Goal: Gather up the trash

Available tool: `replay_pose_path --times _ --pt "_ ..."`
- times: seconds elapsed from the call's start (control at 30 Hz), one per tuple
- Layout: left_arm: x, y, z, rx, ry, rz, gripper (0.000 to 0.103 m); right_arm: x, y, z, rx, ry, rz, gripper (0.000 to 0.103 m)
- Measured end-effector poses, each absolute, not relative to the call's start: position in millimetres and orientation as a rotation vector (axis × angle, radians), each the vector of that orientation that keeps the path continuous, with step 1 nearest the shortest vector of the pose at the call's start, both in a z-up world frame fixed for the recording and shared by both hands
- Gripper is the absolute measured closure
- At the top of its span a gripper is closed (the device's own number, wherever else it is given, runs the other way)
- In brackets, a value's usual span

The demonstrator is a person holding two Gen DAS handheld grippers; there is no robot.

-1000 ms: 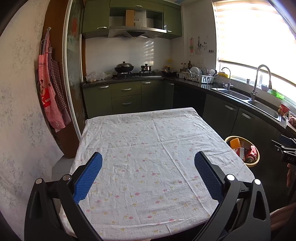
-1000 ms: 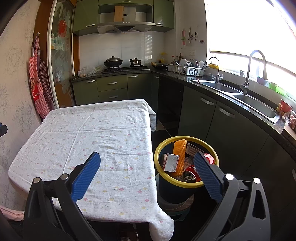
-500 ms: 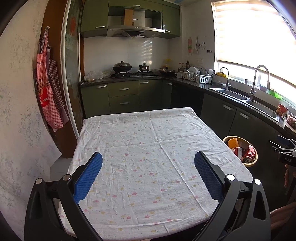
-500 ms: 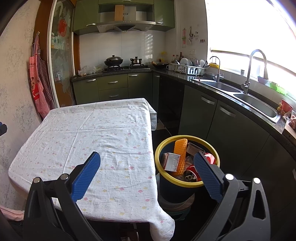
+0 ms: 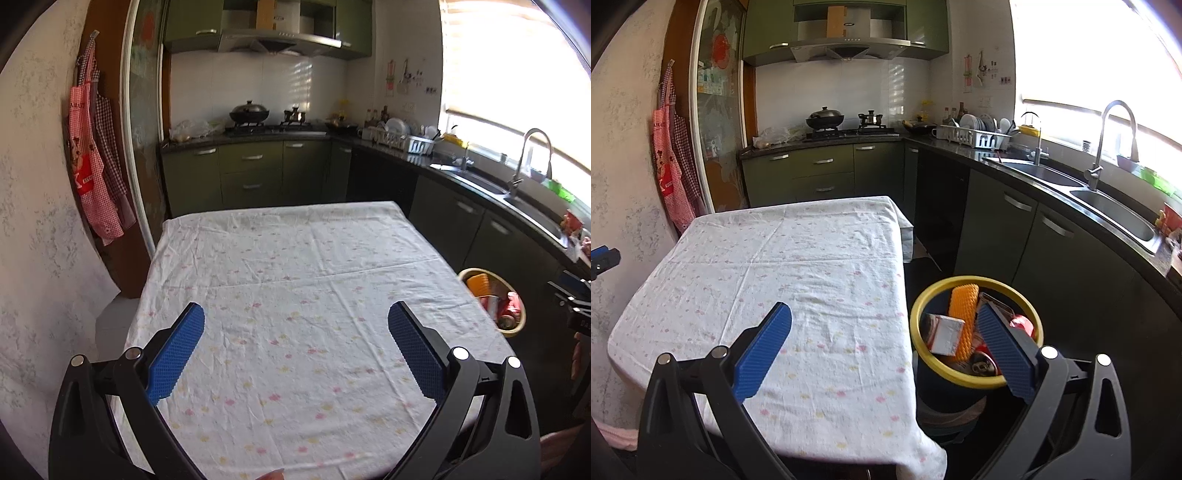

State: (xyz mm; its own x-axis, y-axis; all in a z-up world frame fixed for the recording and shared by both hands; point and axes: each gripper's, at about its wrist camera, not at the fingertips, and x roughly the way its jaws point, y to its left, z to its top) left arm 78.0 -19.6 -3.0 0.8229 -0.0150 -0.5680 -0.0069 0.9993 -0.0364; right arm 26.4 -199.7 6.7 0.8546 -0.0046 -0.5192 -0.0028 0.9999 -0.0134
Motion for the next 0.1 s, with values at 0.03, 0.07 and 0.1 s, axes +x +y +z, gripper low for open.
replay_pose_path --times 0.03,0.07,0.1 --pt "91 -15 -8 -0.038 0.623 0.003 0.005 35 -197 7 -0.019 0.549 0.005 0.007" --pt "108 -9 -14 -0.041 0.647 0.013 0.005 50 -194 6 -0.025 0.560 0.015 0.007" --pt "124 -4 -21 -0.040 0.667 0.023 0.005 68 -187 4 -0.030 0.577 0.025 0.007"
